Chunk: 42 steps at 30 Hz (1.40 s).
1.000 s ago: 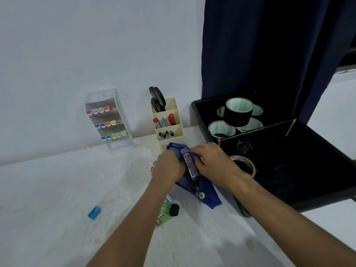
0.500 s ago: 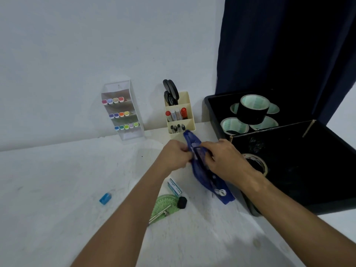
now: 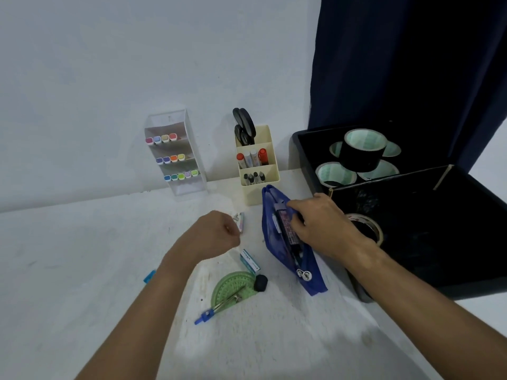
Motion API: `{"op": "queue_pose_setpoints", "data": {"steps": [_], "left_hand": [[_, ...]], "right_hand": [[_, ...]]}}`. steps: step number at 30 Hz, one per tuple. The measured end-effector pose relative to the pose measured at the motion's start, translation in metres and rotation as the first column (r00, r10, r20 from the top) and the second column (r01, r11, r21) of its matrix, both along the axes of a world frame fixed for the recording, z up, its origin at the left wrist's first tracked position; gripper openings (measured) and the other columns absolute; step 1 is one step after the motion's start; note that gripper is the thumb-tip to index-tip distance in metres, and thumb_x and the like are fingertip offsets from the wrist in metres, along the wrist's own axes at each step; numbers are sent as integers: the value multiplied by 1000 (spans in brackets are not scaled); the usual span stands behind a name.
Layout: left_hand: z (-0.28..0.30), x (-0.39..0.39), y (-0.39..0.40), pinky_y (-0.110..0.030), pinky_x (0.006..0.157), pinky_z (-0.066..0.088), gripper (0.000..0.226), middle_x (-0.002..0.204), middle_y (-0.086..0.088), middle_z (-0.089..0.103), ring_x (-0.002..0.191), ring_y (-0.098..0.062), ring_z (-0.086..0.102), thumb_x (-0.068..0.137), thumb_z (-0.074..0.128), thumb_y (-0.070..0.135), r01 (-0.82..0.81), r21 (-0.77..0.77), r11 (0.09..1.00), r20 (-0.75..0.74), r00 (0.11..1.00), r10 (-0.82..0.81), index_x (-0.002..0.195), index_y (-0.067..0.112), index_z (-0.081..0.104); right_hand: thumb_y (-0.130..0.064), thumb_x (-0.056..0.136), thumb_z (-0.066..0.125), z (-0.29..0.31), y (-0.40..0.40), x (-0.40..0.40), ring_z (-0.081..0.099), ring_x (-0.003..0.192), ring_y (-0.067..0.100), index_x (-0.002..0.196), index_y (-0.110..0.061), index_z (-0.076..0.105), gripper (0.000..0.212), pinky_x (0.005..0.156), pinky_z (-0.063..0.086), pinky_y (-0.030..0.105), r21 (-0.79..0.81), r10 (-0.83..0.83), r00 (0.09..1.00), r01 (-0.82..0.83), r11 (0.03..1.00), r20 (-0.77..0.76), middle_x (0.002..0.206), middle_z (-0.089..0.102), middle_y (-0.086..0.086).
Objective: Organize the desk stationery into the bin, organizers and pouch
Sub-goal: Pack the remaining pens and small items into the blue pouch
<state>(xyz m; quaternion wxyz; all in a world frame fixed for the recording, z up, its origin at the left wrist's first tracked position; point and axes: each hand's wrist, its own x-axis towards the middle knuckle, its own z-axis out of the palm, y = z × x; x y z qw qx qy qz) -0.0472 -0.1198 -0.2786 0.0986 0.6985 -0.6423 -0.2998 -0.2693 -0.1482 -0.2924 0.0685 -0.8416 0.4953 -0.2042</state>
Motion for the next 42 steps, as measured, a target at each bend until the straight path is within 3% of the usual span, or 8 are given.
{"op": "queue_pose_setpoints", "data": {"steps": [5, 10, 13, 21, 24, 28, 35, 42], "left_hand": [[-13, 20, 48, -13, 60, 42, 25, 86, 10, 65, 70, -1, 57, 71, 78, 39, 213, 254, 943, 75, 968, -239, 90, 25, 68], [-32, 22, 68, -4, 53, 40, 18, 74, 18, 64, 62, 2, 57, 75, 78, 31, 214, 226, 950, 40, 973, -229, 92, 25, 74], [-35, 25, 69, -10, 67, 52, 16, 87, 11, 72, 74, -1, 64, 82, 70, 23, 191, 193, 962, 70, 976, -208, 97, 23, 75], [-1, 28, 44, -23, 64, 52, 17, 80, -2, 73, 75, -14, 67, 82, 57, 15, 74, -38, 997, 158, 985, -67, 82, 11, 74], [15, 5, 22, -22, 56, 49, 14, 77, -5, 72, 68, -15, 65, 81, 62, 17, -48, -154, 987, 20, 998, 52, 82, 11, 74], [22, -41, -3, -21, 44, 43, 15, 68, -11, 71, 54, -17, 60, 79, 63, 18, -114, -88, 990, -233, 968, 91, 76, 8, 74], [0, -83, -23, -26, 51, 37, 31, 59, 1, 43, 60, -18, 47, 85, 52, 11, -12, -185, 983, 126, 991, 36, 57, 16, 41], [1, -57, -16, -19, 47, 37, 17, 71, -5, 63, 61, -14, 55, 82, 58, 15, -73, -175, 982, -47, 997, 66, 78, 6, 72]], "right_hand": [[-20, 92, 45, 0, 2, 0, 52, 69, 22, 97, -11, 66, 23, 72, 39, 30, 51, 15, 999, -18, 999, 47, 81, 67, 7], [-23, 94, 46, 3, 7, 2, 54, 71, 19, 96, -15, 64, 20, 63, 34, 27, 109, 34, 997, -40, 993, 63, 81, 63, 3], [-23, 94, 46, 3, 7, 2, 52, 69, 19, 92, -16, 62, 18, 61, 33, 27, 117, 35, 999, -39, 992, 41, 78, 60, 1], [-21, 92, 47, 0, 7, 3, 55, 71, 22, 94, -13, 64, 19, 67, 41, 31, 63, 21, 999, -24, 998, 50, 80, 64, 4], [-21, 92, 46, 2, 7, 4, 54, 84, 23, 98, -14, 65, 21, 90, 36, 37, -5, -32, 999, 32, 999, -15, 87, 64, 5], [-24, 93, 44, 3, 8, 3, 52, 91, 21, 99, -17, 64, 22, 92, 24, 36, -9, -82, 996, 82, 997, -28, 91, 63, 2], [-22, 96, 41, 3, 4, 2, 53, 89, 20, 94, -20, 64, 23, 91, 24, 36, 19, -100, 995, 100, 995, -19, 87, 63, 0], [-22, 95, 41, 7, 6, 2, 56, 89, 21, 98, -21, 64, 23, 90, 22, 35, 42, -86, 996, 86, 995, -6, 87, 65, 0]]}}
